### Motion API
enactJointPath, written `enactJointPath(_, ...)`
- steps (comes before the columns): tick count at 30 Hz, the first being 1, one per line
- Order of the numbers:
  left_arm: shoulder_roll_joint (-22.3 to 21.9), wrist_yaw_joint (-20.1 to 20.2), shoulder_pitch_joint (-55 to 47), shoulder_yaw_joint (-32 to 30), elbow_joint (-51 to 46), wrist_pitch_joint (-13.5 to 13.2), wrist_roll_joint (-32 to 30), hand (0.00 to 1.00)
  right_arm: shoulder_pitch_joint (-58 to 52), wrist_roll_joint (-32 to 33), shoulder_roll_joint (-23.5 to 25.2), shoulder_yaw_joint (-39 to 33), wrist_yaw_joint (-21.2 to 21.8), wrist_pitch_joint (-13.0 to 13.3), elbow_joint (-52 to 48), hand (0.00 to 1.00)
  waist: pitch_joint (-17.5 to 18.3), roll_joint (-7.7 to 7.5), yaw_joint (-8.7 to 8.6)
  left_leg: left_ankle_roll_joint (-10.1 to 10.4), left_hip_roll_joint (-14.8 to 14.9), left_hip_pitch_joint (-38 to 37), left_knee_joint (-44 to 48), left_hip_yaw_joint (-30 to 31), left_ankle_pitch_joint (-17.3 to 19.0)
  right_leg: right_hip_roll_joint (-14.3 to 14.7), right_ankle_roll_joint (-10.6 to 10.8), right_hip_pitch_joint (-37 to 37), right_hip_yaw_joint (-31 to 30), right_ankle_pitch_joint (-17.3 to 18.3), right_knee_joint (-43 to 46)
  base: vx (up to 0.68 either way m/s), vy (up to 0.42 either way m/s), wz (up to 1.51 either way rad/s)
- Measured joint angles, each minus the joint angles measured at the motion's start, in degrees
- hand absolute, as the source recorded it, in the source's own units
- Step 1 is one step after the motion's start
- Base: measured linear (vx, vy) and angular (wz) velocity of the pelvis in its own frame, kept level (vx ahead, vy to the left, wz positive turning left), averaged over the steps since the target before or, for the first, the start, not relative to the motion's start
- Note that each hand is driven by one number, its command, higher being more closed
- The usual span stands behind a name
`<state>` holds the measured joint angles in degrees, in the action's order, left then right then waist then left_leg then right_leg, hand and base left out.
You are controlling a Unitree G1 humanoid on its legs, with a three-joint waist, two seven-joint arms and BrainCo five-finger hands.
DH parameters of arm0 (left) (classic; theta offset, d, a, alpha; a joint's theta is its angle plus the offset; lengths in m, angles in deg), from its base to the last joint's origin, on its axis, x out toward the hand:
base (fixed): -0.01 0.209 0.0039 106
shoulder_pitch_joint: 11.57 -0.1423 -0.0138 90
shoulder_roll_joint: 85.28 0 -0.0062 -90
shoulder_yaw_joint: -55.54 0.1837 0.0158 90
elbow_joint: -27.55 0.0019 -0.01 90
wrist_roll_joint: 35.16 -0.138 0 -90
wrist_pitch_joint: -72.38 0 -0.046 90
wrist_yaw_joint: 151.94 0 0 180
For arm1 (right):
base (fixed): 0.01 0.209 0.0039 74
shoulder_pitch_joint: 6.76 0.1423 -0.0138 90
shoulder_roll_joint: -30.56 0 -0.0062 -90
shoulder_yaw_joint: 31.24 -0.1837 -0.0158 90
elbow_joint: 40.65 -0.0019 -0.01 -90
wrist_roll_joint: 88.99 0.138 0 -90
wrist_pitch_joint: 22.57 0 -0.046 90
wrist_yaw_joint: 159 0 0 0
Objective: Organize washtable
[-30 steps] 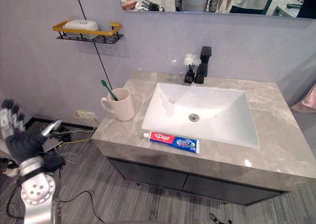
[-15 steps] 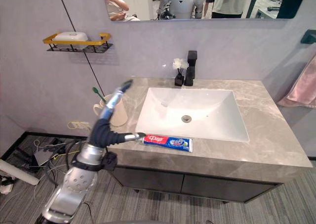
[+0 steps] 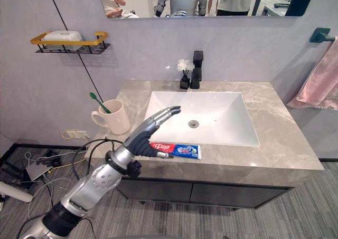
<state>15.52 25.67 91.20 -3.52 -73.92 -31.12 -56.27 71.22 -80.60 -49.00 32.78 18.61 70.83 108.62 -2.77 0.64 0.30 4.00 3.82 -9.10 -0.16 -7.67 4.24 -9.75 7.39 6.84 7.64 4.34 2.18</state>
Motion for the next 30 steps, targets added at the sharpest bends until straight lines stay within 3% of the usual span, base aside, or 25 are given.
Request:
enactJointPath(2, 0.9, 0.1, 0.1, 0.0, 2.8, 0.8, 0.0, 0.00, 1.0, 0.0, -0.4, 0.0, 0.0, 0.0, -0.1, 0.00, -0.1, 0.11, -1.11, 0.0, 0.0, -0.1, -0.1, 0.0, 0.0, 0.1, -0.1, 0.8, 0.1, -0.8, -1.5, -0.02, -0.005, -0.01)
enactJointPath(14, 1.6, 1.3, 5.3, 1.2, 13.0, 2.1, -2.3, 0.00, 1.6, 0.0, -1.4, -1.2, 0.1, -0.2, -1.5, 0.00, -2.0, 0.36, -2.83, 0.0, 0.1, -0.8, -2.0, -0.3, -0.6, 0.5, 0.0, 2.0, 0.3, -2.3, -4.9, -0.01, -0.005, -0.01)
enactJointPath(30, 2.4, 2.5, 7.1, 2.6, 18.5, 3.2, -4.4, 0.00, 1.8, 0.0, -1.7, -2.7, 0.2, -1.2, -1.7, 0.00, -3.0, 1.43, -3.27, 0.0, 0.1, -1.1, -2.0, -0.6, -0.6, 0.6, 0.2, 2.5, 0.1, -2.8, -5.5, -0.03, -0.018, -0.01)
